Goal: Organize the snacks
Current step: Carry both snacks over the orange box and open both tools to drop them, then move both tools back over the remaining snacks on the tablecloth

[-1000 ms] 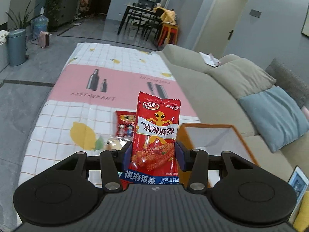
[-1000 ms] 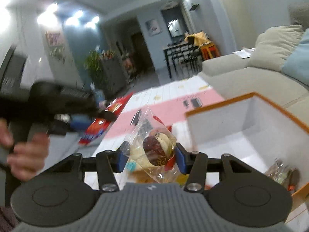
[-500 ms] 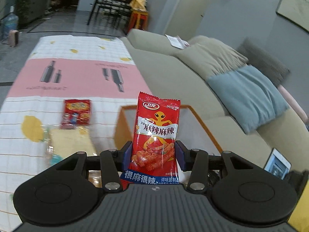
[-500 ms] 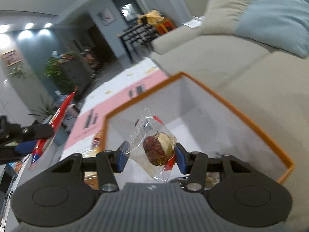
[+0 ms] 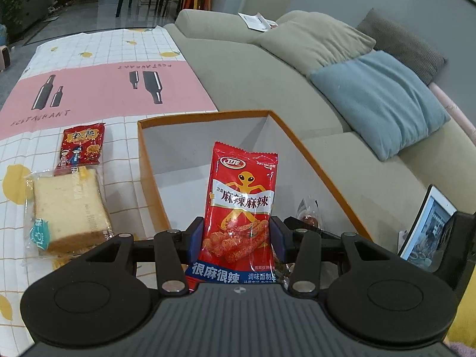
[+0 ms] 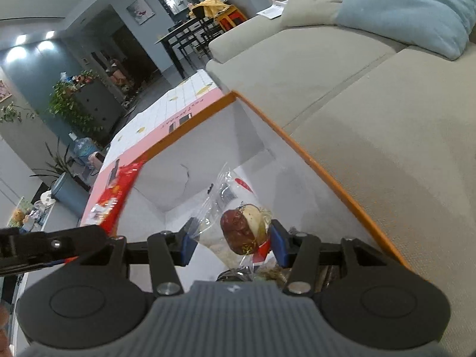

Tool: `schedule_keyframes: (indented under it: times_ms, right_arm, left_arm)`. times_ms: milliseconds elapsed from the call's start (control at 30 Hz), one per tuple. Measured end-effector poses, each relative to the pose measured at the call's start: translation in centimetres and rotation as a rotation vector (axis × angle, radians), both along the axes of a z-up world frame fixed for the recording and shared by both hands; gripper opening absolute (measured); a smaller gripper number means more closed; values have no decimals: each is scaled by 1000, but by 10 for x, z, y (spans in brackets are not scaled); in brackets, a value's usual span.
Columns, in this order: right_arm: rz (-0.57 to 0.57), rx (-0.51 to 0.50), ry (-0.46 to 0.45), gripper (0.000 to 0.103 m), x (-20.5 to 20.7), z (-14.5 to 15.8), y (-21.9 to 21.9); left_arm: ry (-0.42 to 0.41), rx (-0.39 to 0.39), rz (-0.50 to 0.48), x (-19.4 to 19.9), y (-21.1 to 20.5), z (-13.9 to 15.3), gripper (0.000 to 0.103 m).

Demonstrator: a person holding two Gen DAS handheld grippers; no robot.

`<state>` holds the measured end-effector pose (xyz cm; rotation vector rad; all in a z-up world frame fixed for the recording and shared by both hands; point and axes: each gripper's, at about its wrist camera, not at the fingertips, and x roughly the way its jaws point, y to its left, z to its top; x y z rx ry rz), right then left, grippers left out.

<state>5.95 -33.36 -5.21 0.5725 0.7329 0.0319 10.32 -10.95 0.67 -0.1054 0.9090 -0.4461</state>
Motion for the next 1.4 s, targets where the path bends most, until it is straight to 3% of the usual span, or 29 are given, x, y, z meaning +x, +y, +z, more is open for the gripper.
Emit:
schedule_keyframes:
  times_ms: [367,633,867,1033,1200,1267,1333,1400]
  right_arm:
    - [-19,44,-23,69,-10,2,-4]
    - [-15,58,-40,70,-13,5,-4]
    - [-14,84,-58,70,-19,6,-7]
    - [-22,108,-128,70,-24,11,-9]
    - [-5,67,-134,70,-25,13,-2]
    - [-1,44,-128,70,-24,13,1]
    - [0,40,-124,70,-23,13,2]
    - [-4,51,-124,70,-23,12,0]
  left_arm:
    - [49,55,-60,9,-12,-8,53]
    - [-1,216,-146,20,-26,-15,53]
    - [-66,322,-345,21,-39,-22,53]
    - [-92,449,-435,14,-59,-39,53]
    - [-115,467,-490,11,-70,-45,47]
    - [-105,450,-482,14,-69,-43,54]
    - [-103,444,-474,13,-68,-41,71]
    - [-124,436,-469,9,-66,-37,73]
